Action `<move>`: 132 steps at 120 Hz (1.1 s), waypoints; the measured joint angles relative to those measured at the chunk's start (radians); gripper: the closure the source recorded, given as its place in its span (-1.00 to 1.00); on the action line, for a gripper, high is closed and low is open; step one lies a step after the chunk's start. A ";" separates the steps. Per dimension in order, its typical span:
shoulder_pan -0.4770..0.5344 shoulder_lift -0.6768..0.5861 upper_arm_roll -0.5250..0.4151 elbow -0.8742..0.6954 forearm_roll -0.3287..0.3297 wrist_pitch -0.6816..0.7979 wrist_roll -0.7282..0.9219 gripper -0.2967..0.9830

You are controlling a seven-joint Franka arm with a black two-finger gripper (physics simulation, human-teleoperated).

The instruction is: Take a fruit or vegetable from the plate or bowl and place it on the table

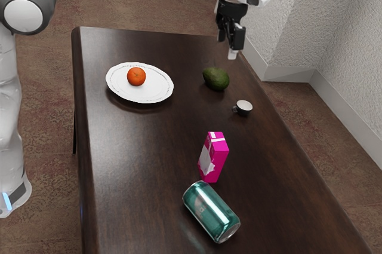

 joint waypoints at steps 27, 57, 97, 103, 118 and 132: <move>0.005 -0.001 0.005 0.000 0.002 0.005 0.004 -0.54; -0.014 0.004 0.040 0.022 0.012 -0.043 0.007 -0.54; 0.010 -0.001 0.082 0.011 0.012 -0.062 0.008 -0.54; 0.017 -0.039 0.082 -0.032 0.013 -0.057 0.008 -0.54; 0.004 -0.290 0.092 -0.377 0.016 0.039 0.009 -0.54; -0.001 -0.411 0.129 -0.579 0.048 0.117 0.010 -0.54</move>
